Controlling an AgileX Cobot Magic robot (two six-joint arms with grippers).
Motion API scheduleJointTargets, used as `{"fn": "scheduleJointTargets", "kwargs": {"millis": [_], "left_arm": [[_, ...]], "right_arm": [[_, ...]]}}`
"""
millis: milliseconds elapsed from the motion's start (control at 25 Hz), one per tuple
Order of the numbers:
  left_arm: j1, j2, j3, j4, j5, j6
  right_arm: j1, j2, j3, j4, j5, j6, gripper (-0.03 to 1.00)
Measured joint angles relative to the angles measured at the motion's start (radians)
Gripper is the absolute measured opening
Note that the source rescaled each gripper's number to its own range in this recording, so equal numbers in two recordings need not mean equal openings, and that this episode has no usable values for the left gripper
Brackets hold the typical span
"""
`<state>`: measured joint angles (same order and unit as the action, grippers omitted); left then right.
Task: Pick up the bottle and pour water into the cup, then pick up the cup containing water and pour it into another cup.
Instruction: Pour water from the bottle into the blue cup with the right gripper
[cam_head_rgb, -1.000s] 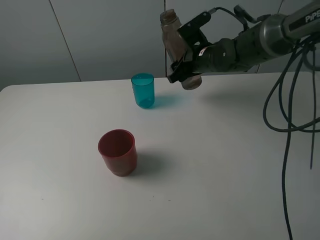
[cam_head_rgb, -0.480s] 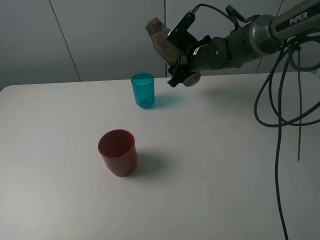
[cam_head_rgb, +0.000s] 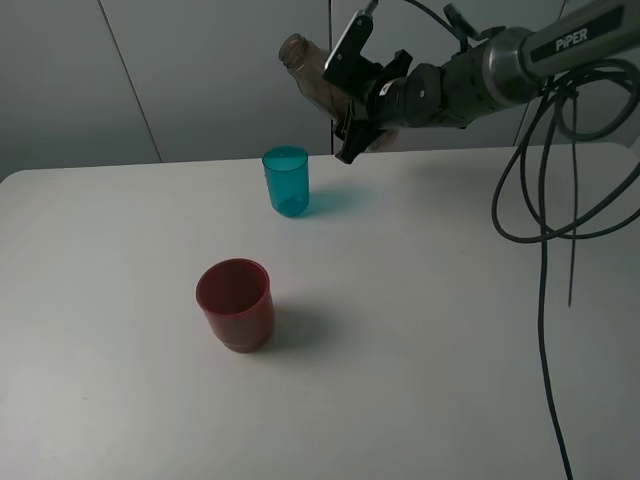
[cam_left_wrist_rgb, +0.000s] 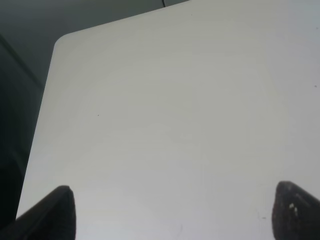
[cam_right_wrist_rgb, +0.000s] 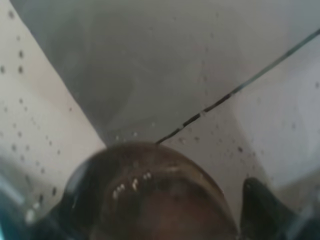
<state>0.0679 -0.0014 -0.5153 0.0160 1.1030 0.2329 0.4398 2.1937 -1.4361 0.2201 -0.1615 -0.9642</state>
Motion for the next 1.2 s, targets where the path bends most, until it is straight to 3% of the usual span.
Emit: {"fn": "scheduleJointTargets", "kwargs": {"millis": [440,600,1200], "left_arm": [[0.000,0.000,0.000,0.000,0.000,0.002],[0.000,0.000,0.000,0.000,0.000,0.002],[0.000,0.000,0.000,0.000,0.000,0.002]], "right_arm": [[-0.044,0.027,-0.004,0.055,0.007,-0.216,0.02],[-0.051,0.044,-0.004,0.130,-0.038,-0.323,0.02],[-0.051,0.075,-0.025,0.234,-0.116,-0.596,0.02]]}}
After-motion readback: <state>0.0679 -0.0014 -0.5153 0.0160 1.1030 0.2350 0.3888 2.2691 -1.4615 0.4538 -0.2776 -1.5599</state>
